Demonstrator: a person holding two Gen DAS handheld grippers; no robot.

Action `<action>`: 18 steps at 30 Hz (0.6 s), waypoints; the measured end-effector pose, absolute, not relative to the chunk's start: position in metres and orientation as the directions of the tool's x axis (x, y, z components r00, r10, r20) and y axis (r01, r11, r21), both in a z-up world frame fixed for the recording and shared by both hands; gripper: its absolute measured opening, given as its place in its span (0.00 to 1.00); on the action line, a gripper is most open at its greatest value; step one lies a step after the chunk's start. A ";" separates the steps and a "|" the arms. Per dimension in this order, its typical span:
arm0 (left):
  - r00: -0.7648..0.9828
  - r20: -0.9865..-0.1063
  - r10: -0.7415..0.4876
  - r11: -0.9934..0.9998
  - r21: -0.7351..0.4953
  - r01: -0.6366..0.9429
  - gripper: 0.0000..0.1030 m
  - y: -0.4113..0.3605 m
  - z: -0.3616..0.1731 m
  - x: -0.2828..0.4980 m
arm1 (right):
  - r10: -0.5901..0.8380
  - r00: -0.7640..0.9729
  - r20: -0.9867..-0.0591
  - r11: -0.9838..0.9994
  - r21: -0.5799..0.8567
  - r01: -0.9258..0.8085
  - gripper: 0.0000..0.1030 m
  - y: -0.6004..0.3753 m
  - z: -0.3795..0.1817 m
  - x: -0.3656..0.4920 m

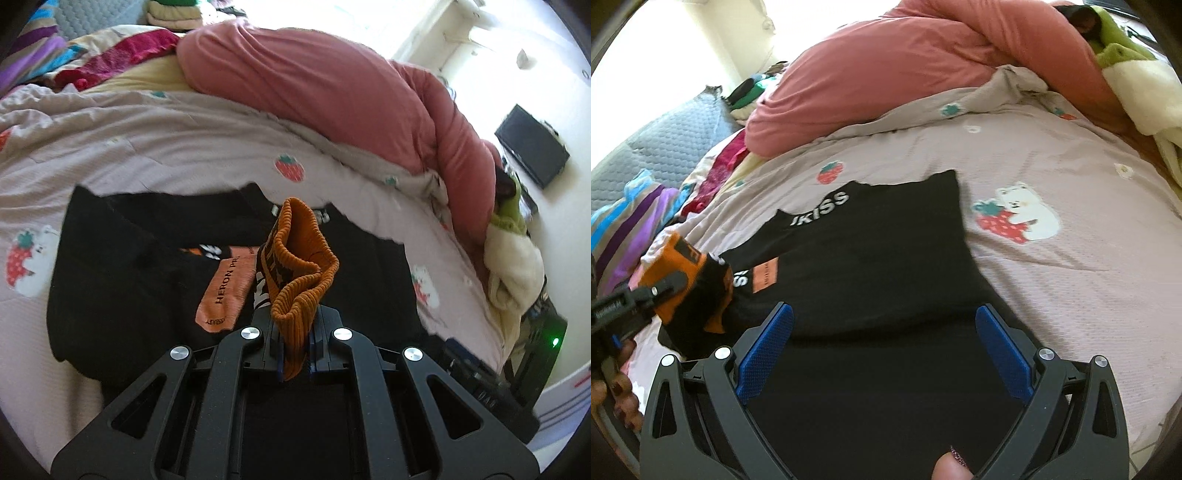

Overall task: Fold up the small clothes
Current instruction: 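Carry the sleeve with the left gripper across the body and release it, then close the right gripper on the orange cuff lying on the shirt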

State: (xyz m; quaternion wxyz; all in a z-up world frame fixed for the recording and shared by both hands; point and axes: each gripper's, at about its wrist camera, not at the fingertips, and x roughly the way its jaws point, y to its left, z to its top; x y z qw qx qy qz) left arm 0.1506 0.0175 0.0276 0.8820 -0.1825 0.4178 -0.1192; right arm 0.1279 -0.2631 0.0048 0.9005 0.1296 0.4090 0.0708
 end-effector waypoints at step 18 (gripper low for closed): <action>0.498 -0.723 -0.480 0.872 -0.455 0.179 0.47 -0.017 -0.003 0.143 | 0.210 0.652 -0.729 0.957 0.289 0.015 0.96 -0.279 -0.002 0.127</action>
